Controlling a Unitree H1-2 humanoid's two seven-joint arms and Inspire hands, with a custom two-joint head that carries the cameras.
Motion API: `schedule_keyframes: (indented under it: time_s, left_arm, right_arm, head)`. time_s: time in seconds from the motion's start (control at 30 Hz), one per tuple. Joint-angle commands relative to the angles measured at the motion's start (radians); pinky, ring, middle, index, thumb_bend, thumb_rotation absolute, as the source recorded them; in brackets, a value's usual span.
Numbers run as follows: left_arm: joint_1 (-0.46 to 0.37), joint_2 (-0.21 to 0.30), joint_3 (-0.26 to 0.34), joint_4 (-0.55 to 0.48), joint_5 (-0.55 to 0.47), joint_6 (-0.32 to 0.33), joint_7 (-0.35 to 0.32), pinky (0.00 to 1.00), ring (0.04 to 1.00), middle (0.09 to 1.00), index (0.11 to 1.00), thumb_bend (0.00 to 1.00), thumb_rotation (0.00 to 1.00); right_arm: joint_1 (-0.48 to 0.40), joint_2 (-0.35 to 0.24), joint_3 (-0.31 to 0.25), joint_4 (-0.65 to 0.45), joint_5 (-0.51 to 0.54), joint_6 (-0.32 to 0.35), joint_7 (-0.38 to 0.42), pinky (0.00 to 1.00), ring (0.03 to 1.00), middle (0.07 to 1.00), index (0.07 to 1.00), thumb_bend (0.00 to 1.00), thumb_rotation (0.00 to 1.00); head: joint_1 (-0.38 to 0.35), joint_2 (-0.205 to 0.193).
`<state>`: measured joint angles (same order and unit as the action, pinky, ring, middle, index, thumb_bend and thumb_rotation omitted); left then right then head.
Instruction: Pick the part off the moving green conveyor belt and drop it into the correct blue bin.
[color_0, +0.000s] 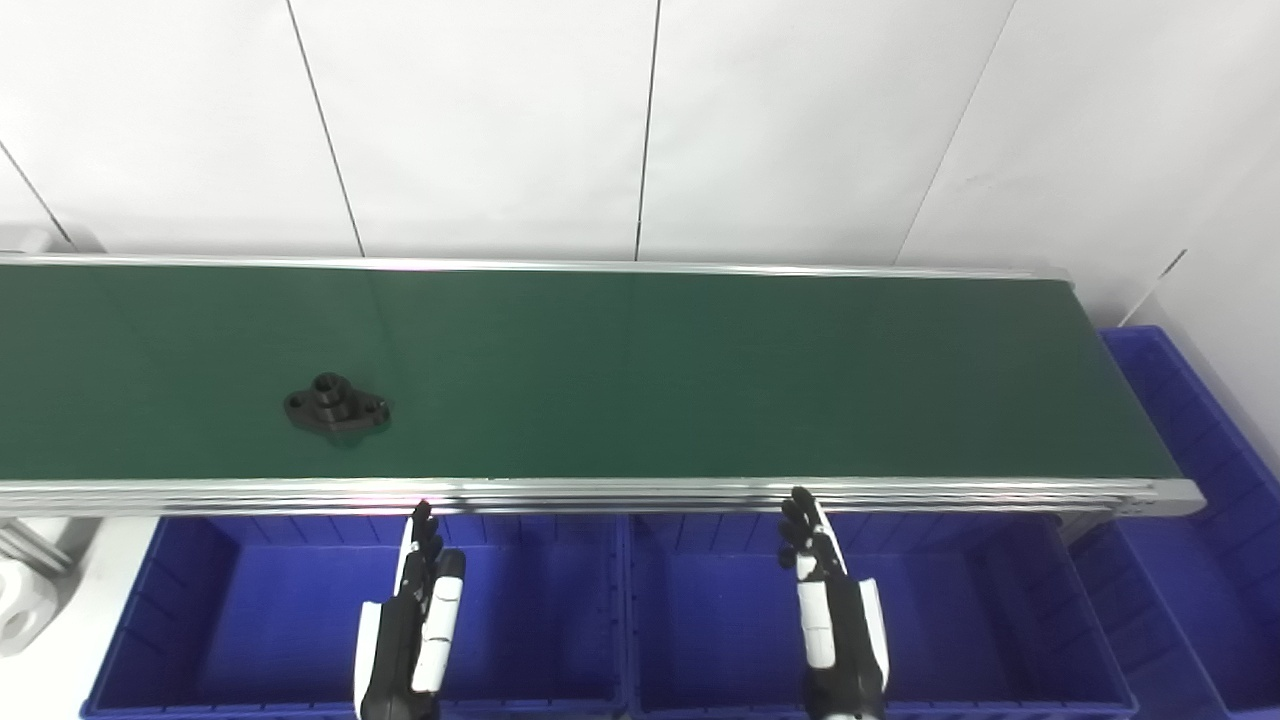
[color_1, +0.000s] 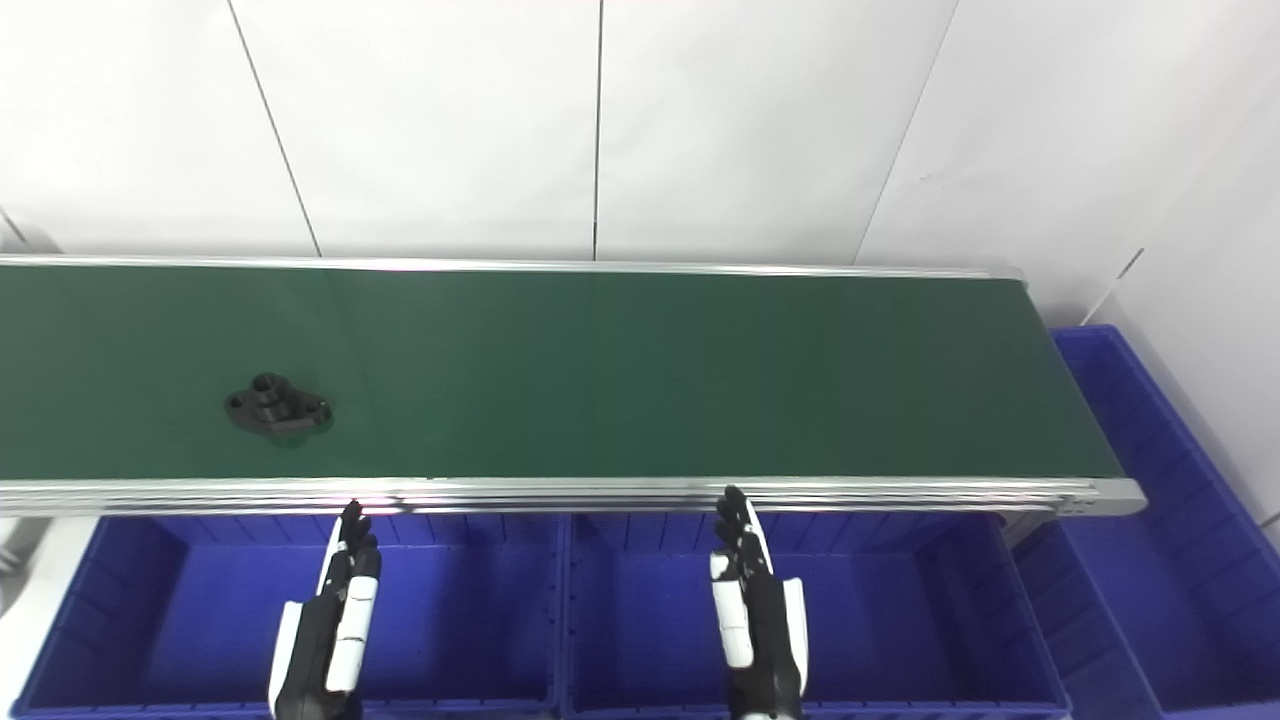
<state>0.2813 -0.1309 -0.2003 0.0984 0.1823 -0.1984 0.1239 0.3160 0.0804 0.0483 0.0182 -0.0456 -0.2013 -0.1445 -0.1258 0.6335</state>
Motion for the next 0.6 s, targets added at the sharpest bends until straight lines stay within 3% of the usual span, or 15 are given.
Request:
schedule_keyframes:
  time_s: [0.0,0.33,0.43,0.57]
  left_arm:
    - [-0.01,-0.076,-0.042,0.023,0.025,-0.073,0.029,1.0,0.972,1.0,1.0,0.44,0.93]
    - [-0.037,-0.106,-0.058,0.162,0.062,-0.176,0.086,0.97,0.965,0.994,1.0,0.39,0.86]
    - [-0.045,-0.113,-0.063,0.19,0.064,-0.204,0.095,0.94,0.949,0.981,1.0,0.35,0.82]
    - [-0.053,-0.119,-0.066,0.225,0.071,-0.229,0.104,0.93,0.937,0.979,1.0,0.37,0.82]
  right_arm:
    - [-0.005,-0.01,-0.009,0.003,0.019,-0.076,0.019,0.97,0.94,0.945,0.96,0.91,1.0]
    - [-0.024,-0.058,-0.052,0.124,0.104,-0.16,0.076,1.0,0.97,0.961,0.978,0.93,1.0]
    - [-0.035,-0.064,-0.062,0.157,0.113,-0.184,0.084,1.0,0.961,0.958,0.982,0.9,1.0]
    - [-0.044,-0.073,-0.072,0.197,0.129,-0.216,0.102,1.0,0.965,0.968,0.989,0.86,1.0]
  head:
    - [0.024,-0.024]
    - [0.124,-0.128]
    - [0.136,-0.142]
    - [0.164,-0.171]
